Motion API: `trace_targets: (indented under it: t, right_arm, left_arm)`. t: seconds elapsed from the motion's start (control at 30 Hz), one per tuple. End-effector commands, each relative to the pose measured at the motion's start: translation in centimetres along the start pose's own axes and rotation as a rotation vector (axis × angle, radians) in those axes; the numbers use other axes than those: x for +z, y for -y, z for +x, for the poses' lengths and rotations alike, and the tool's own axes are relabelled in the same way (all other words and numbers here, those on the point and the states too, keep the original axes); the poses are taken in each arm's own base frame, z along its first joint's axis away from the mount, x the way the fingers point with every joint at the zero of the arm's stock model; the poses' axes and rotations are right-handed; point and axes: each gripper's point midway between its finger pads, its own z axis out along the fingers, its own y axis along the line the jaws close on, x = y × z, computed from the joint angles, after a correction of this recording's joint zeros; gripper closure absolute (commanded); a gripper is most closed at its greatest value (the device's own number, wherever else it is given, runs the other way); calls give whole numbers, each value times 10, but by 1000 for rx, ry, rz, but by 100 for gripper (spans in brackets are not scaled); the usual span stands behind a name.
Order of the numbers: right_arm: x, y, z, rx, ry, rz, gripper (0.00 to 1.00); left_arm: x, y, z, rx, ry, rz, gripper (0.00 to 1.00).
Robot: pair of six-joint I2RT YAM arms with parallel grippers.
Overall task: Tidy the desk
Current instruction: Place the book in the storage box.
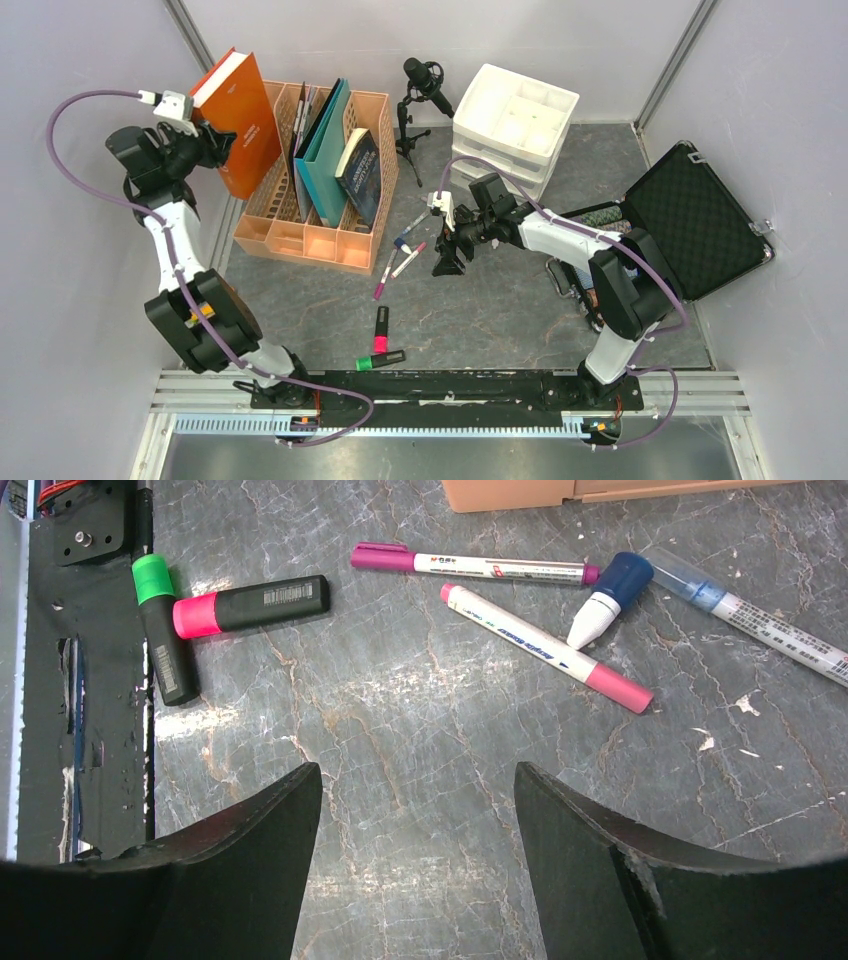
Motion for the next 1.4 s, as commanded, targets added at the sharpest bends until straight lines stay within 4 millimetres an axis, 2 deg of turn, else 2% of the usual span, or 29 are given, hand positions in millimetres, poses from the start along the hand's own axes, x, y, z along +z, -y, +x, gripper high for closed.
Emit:
trace_targets:
  t: [0.0, 0.1, 0.27, 0.53, 0.73, 0.83, 0.97, 1.07, 1.13, 1.23, 1.3, 1.37]
  right_arm:
    - [-2, 8, -19, -52, 38, 6, 23]
    - [-1, 8, -17, -50, 33, 4, 23]
    - [0, 8, -14, -44, 29, 0, 23]
    - [-3, 9, -17, -46, 34, 6, 23]
    - [-6, 9, -20, -45, 32, 18, 23]
    - [-11, 10, -23, -57, 23, 36, 23]
    - [-18, 13, -25, -76, 1, 60, 23]
    - [-24, 13, -21, -85, -25, 80, 23]
    - [-28, 13, -17, -87, -32, 93, 23]
    - [-34, 12, -12, -96, -42, 113, 23]
    - [-37, 11, -7, -100, -50, 126, 23]
    - [-40, 11, -3, -103, -57, 135, 23]
  left_arm:
    - [17, 5, -10, 30, 60, 3, 98]
    - [26, 9, 0, 22, 67, 7, 98]
    - [35, 5, 19, 6, 146, -35, 98]
    - [41, 12, 80, -33, 131, -27, 98]
    - [40, 20, 114, -51, 91, -21, 77]
    - [35, 23, 127, -37, 56, -29, 59]
    - [21, 20, 126, -30, -7, -76, 29]
    - [5, 11, 113, -19, -65, -136, 7]
    - [-9, 7, 109, -11, -105, -168, 1]
    - [-34, 7, 103, -3, -173, -195, 0]
    - [-51, 20, 107, 29, -248, -169, 0]
    - [-66, 43, 117, 68, -314, -87, 0]
